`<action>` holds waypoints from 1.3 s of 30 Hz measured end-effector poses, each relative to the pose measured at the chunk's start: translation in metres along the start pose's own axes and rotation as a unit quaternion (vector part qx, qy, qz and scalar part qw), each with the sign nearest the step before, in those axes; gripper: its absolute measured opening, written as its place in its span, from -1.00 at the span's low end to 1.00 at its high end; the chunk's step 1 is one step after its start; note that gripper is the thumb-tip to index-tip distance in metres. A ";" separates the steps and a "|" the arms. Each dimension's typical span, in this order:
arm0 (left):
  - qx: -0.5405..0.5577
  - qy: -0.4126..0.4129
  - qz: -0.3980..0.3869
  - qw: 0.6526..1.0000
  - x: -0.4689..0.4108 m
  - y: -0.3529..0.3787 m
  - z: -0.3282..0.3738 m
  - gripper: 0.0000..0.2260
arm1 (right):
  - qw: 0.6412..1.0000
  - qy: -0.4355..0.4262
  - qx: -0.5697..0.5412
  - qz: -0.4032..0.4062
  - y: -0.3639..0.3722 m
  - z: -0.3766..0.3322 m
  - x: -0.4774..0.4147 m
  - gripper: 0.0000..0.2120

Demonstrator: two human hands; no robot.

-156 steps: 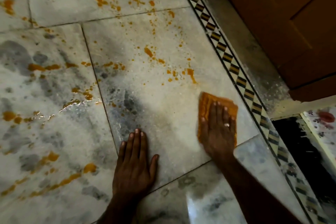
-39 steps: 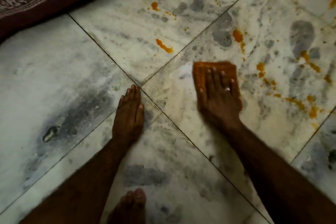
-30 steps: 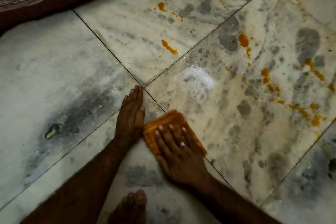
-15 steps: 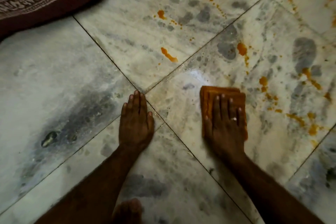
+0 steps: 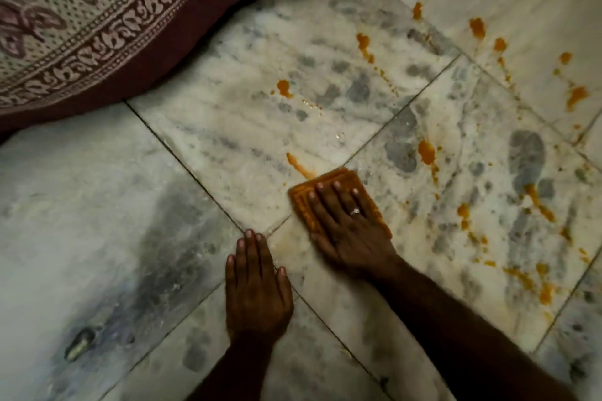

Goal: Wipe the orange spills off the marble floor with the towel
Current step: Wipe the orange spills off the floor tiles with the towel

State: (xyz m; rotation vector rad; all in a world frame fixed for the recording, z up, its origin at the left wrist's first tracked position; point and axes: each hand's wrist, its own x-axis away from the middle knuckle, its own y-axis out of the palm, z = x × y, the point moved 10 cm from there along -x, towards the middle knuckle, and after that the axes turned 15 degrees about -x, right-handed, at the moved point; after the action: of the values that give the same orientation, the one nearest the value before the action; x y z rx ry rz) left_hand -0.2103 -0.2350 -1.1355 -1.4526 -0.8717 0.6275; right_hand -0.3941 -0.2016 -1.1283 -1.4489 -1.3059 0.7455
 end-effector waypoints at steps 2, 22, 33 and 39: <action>-0.001 0.000 0.001 1.000 0.000 -0.002 0.001 -0.41 | 0.998 0.061 -0.009 -0.004 -0.005 0.024 0.002 -0.31; 0.021 0.003 0.011 1.000 -0.130 -0.008 -0.030 -0.39 | 0.991 0.117 -0.042 0.043 -0.020 0.039 -0.088 -0.37; 0.007 0.043 0.037 0.998 -0.154 -0.007 -0.033 -0.39 | 0.989 0.093 -0.064 0.093 0.010 -0.033 0.007 -0.36; 0.011 -0.002 0.023 1.000 -0.204 -0.007 -0.057 -0.33 | 0.987 0.130 -0.043 0.087 -0.032 0.058 -0.083 -0.37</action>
State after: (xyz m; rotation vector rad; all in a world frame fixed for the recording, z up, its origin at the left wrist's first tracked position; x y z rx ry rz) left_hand -0.2804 -0.4349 -1.1493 -1.4550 -0.8343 0.6727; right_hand -0.4766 -0.2681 -1.1301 -1.6842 -1.0308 0.5945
